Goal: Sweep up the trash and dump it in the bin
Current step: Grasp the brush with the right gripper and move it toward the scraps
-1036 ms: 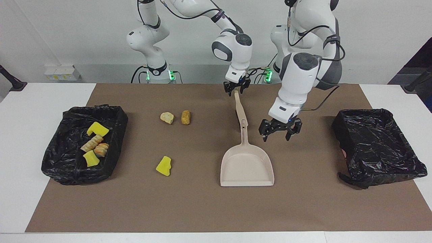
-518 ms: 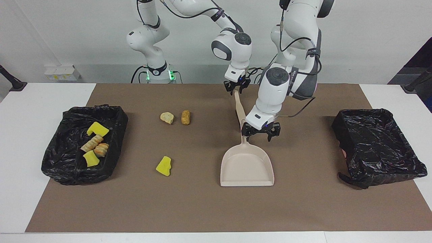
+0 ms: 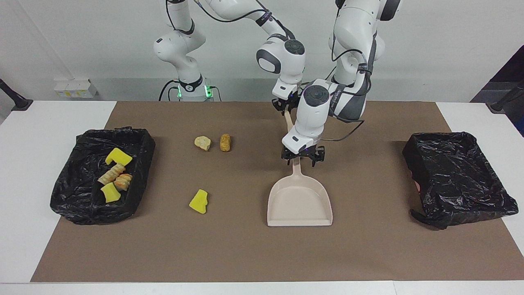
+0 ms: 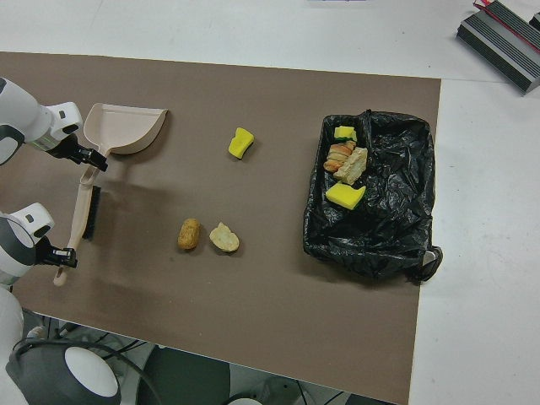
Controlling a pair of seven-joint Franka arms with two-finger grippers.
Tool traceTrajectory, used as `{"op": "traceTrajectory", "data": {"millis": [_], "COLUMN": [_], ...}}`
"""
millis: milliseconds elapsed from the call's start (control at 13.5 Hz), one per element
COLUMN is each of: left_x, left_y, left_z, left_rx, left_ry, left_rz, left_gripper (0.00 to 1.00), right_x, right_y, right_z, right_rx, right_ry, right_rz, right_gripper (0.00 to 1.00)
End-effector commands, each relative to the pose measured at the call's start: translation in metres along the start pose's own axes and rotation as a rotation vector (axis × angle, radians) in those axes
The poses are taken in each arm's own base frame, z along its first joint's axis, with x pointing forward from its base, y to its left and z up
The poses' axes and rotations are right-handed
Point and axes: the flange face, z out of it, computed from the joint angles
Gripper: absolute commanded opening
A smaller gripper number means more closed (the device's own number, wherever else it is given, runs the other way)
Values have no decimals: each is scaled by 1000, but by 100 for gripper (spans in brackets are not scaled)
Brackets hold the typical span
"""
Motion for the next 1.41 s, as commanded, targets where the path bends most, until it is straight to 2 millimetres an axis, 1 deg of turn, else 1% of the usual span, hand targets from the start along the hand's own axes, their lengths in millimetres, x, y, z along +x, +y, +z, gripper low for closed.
{"op": "traceTrajectory", "data": {"millis": [0, 222, 370, 518, 666, 740, 814, 888, 962, 1036, 1110, 1258, 1332], "left_x": [-11, -10, -8, -5, -1, 0, 4, 8, 12, 15, 18, 21, 21], "left_y": [-3, -3, -5, -8, -15, -20, -30, -43, -57, -66, -81, -109, -126], "left_z": [-4, -5, -5, -7, -8, -7, -6, -9, -12, -19, -22, -35, -42], "left_rx": [-17, -18, -18, -16, -4, 7, 29, 57, 68, 70, 73, 81, 85], "left_ry": [5, 10, 12, 16, 18, 12, 16, 24, 28, 36, 37, 29, 9], "left_rz": [2, 17, 52, 56, 103, 145, 200, 261, 316, 376, 437, 613, 703], "left_gripper": [1, 0, 0, 0, 0, 0, 0, 0, 0, 0, 0, 0, 0], "right_x": [-10, -17, -20, -17, -12, -10, -5, -1, -4, -10, -14, -18, -18], "right_y": [16, 29, 46, 64, 82, 92, 105, 124, 134, 143, 150, 161, 177], "right_z": [-20, -13, -12, -19, -28, -36, -44, -53, -60, -61, -56, -54, -47], "right_rx": [-15, -58, -104, -135, -163, -173, -183, -194, -198, -208, -229, -260, -291], "right_ry": [-16, -44, -74, -90, -107, -110, -114, -120, -116, -116, -123, -138, -166], "right_rz": [62, 149, 209, 283, 353, 386, 435, 474, 494, 522, 567, 629, 670], "right_gripper": [0, 0, 0, 0, 0, 0, 0, 0, 0, 0, 0, 0, 0]}}
